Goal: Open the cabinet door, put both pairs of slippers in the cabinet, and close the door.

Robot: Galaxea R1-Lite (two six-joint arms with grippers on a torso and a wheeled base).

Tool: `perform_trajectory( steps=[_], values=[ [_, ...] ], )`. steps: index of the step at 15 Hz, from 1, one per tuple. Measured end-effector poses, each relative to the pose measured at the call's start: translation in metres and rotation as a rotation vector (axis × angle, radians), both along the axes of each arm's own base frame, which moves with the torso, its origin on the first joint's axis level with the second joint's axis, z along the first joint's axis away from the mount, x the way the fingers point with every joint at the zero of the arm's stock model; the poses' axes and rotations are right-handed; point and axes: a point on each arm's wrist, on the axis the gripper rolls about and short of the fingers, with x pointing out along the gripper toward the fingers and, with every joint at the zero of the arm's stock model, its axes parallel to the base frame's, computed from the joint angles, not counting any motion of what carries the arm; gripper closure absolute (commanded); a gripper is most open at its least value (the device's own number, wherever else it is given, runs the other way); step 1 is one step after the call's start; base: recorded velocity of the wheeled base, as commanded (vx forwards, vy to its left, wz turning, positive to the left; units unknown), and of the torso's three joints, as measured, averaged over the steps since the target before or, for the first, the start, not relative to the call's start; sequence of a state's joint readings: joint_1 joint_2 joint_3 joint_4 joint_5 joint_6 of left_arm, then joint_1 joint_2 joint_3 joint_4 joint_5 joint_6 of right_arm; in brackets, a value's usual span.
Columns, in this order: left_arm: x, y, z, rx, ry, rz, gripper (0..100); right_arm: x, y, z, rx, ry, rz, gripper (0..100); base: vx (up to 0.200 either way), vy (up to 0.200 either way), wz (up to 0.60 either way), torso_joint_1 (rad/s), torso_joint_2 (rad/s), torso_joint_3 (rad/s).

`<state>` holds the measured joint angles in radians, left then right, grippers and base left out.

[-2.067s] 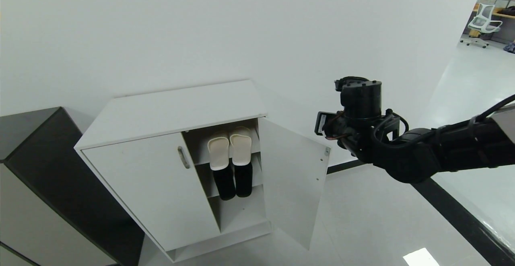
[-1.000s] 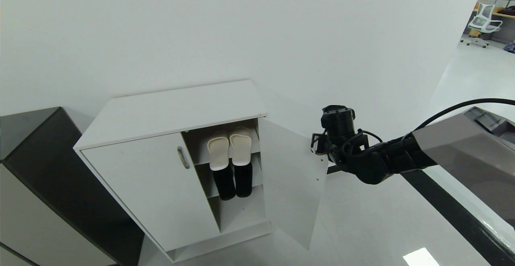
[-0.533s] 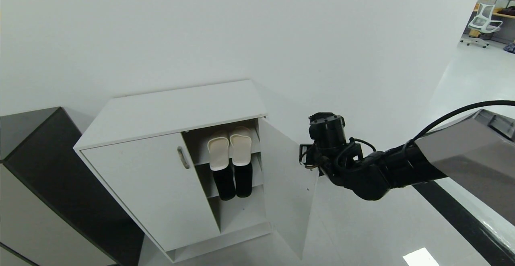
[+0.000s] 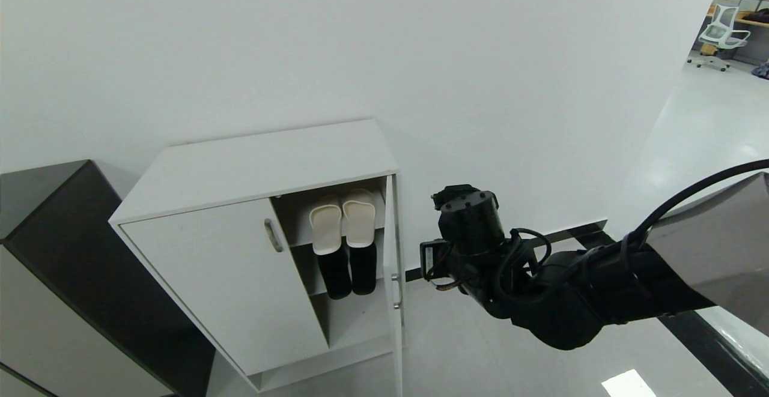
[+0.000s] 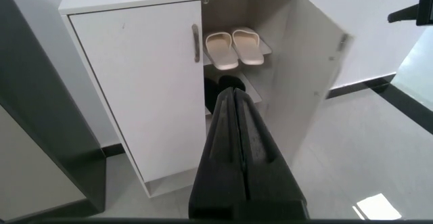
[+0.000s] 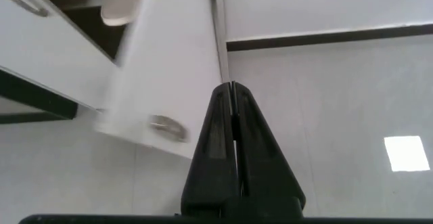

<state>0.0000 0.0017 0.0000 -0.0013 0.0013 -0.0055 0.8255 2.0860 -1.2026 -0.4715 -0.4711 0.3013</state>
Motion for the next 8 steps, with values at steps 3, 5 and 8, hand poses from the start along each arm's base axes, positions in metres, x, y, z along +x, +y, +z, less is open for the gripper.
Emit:
perform_trajectory(
  steps=[3, 5, 8],
  values=[
    [0.000, 0.000, 0.000, 0.000, 0.000, 0.000, 100, -0.011, -0.005, -0.009, -0.051, 0.011, 0.083, 100, 0.000, 0.000, 0.00, 0.000, 0.00, 0.000],
    [0.000, 0.000, 0.000, 0.000, 0.000, 0.000, 100, -0.015, -0.007, -0.010, -0.051, -0.001, 0.110, 100, 0.000, 0.000, 0.00, 0.000, 0.00, 0.000],
    [0.000, 0.000, 0.000, 0.000, 0.000, 0.000, 100, -0.017, -0.008, -0.013, -0.070, 0.001, 0.124, 100, 0.000, 0.000, 0.60, -0.001, 0.00, 0.002]
  ],
)
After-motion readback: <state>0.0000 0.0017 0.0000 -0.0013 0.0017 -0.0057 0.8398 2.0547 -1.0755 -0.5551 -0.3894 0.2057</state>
